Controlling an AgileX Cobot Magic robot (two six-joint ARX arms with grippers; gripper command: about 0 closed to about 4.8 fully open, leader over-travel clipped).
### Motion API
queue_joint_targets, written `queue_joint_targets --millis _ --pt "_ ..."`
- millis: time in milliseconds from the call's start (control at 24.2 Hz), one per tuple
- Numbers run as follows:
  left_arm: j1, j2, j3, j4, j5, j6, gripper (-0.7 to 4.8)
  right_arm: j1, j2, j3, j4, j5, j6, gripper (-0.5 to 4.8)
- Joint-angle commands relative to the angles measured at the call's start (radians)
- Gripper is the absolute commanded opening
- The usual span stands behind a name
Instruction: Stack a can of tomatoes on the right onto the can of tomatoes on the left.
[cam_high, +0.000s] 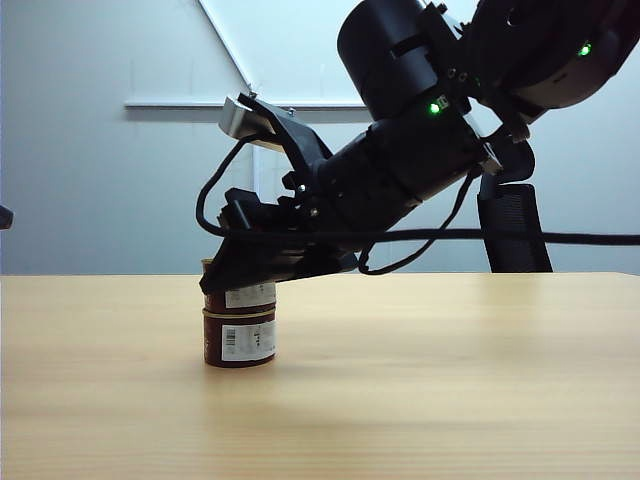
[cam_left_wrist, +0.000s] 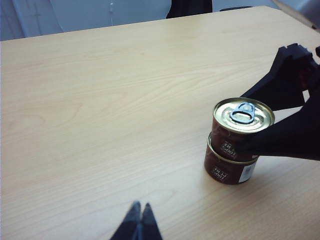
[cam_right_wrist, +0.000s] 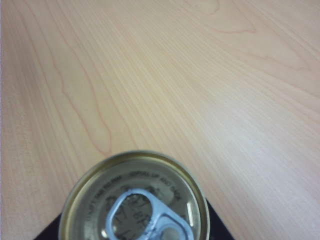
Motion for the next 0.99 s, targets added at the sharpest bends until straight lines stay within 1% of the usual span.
queue_joint_targets --millis 41,83,124,165,207,248,290,372,414,538,579,620,662,703,744,786,827,869,910,993 --pt "0.0 0.001 0.003 0.009 0.005 0.0 -0.02 0.002 -0.006 0.006 0.029 -0.002 -0.002 1.31" --pt "0.0 0.001 0.003 0.009 0.005 0.0 -0.02 0.001 -0.006 0.006 0.029 0.002 -0.002 1.64" --pt "0.0 0.001 0.003 0.009 0.005 0.0 -0.02 0.001 -0.006 0.006 0.029 0.008 -0.002 2.48" --pt "0.0 0.001 0.003 0.009 0.005 0.0 -0.02 0.001 -0.006 0.006 0.03 0.009 -0.002 3.08" --pt "0.0 0.001 0.003 0.009 0.005 0.0 -0.02 0.001 -0.006 0.006 0.031 0.009 -0.002 3.48" --pt "0.0 0.001 0.003 0.009 0.005 0.0 -0.02 0.001 -0.006 0.006 0.035 0.009 -0.002 4.26" --pt "0.0 0.001 0.003 0.009 0.005 0.0 -0.02 0.001 -0.006 0.006 0.044 0.009 -0.001 4.79" --pt "0.0 0.001 0.003 0.009 0.005 0.0 -0.02 0.0 -0.006 0.006 0.109 0.008 0.022 4.79" --pt "0.0 0.0 0.003 0.009 0.005 0.0 -0.02 -0.002 -0.013 0.013 0.181 0.008 0.085 4.79" --pt "0.002 -0.003 0.003 0.009 0.005 0.0 -0.02 -0.005 -0.068 0.038 0.257 0.005 0.231 4.79" --pt "0.007 -0.005 0.003 0.009 0.005 0.0 -0.02 -0.006 -0.097 0.046 0.27 0.0 0.267 4.28" --pt "0.021 -0.005 0.003 0.009 0.01 0.0 -0.02 -0.008 -0.144 0.054 0.276 0.0 0.291 1.82" --pt "0.037 -0.005 0.003 0.009 0.018 0.0 -0.02 -0.011 -0.185 0.058 0.276 -0.001 0.29 -0.35" --pt "0.061 -0.006 0.003 0.009 0.028 0.0 -0.02 -0.019 -0.246 0.06 0.277 0.0 0.292 0.35" --pt "0.13 -0.017 0.003 0.003 0.051 0.001 -0.02 -0.034 -0.347 0.058 0.259 0.001 0.292 -0.01" --pt "0.174 -0.03 0.003 -0.002 0.058 0.0 -0.02 -0.049 -0.413 0.059 0.232 0.01 0.291 -0.03" --pt "0.249 -0.066 0.003 -0.016 0.057 0.0 -0.02 -0.08 -0.521 0.058 0.166 0.04 0.291 -0.03" --pt "0.294 -0.096 0.003 -0.024 0.056 0.0 -0.02 -0.104 -0.589 0.058 0.109 0.071 0.291 -0.03" --pt "0.319 -0.117 0.003 -0.03 0.053 0.0 -0.02 -0.117 -0.628 0.056 0.074 0.091 0.291 -0.03" --pt "0.386 -0.191 0.002 -0.045 0.034 0.0 -0.02 -0.163 -0.753 0.045 -0.027 0.165 0.284 -0.03"
